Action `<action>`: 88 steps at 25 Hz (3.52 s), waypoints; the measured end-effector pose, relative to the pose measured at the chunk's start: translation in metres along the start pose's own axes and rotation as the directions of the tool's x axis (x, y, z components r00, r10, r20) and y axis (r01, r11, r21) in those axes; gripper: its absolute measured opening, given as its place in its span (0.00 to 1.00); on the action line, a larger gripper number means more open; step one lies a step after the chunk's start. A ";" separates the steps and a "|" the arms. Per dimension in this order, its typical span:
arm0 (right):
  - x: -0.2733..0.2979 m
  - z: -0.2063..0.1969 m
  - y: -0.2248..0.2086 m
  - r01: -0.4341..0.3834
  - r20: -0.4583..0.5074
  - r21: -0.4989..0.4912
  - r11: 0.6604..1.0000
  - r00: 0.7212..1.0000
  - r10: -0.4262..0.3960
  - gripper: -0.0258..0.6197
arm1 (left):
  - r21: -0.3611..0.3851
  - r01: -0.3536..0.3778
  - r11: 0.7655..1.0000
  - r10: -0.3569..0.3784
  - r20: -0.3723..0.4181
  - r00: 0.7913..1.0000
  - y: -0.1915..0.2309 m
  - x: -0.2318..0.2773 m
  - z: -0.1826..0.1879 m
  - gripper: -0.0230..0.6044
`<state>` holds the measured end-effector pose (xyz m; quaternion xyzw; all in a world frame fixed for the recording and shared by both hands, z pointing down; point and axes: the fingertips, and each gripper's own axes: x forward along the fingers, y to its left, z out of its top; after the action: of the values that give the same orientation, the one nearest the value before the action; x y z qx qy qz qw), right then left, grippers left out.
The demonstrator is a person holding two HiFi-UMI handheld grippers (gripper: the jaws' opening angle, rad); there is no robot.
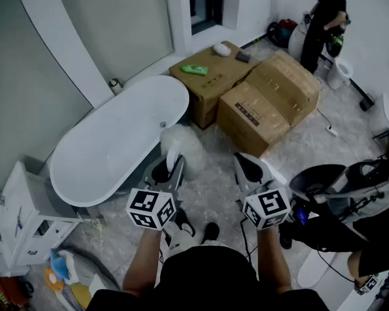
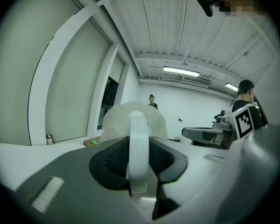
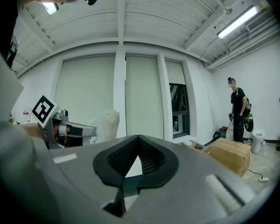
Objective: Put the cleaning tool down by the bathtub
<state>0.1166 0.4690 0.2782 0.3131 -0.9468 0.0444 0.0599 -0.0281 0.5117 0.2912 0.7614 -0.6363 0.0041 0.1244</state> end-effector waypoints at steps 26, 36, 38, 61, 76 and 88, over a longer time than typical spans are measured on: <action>-0.025 -0.021 -0.022 0.066 0.008 0.069 0.995 0.998 -0.067 0.05 | 0.009 0.002 1.000 -0.002 -0.036 0.999 -0.014 0.008 -0.019 0.18; 0.032 -0.003 -0.040 0.091 -0.001 0.050 0.995 0.996 -0.091 0.05 | 0.005 0.033 0.999 -0.033 -0.032 0.999 0.031 0.052 -0.001 0.18; 0.048 0.003 -0.043 0.092 0.000 0.043 0.995 0.996 -0.092 0.05 | 0.008 0.036 0.999 -0.036 -0.029 0.999 0.045 0.064 0.007 0.18; 0.185 0.025 -0.078 0.168 -0.019 0.060 0.984 0.986 -0.167 0.05 | -0.005 0.122 0.993 -0.122 -0.059 0.991 0.151 0.174 0.040 0.18; 0.243 0.032 -0.155 0.135 -0.016 0.076 0.988 0.991 -0.134 0.05 | -0.007 0.096 0.995 -0.097 -0.076 0.992 0.165 0.264 0.050 0.18; 0.289 0.049 -0.258 0.089 -0.002 0.084 0.993 0.996 -0.089 0.05 | -0.002 0.059 0.998 -0.059 -0.080 0.995 0.154 0.366 0.070 0.18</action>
<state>0.0360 0.0867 0.2822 0.3573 -0.9292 0.0811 0.0480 -0.1187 0.1196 0.3121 0.7790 -0.6082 0.0311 0.1496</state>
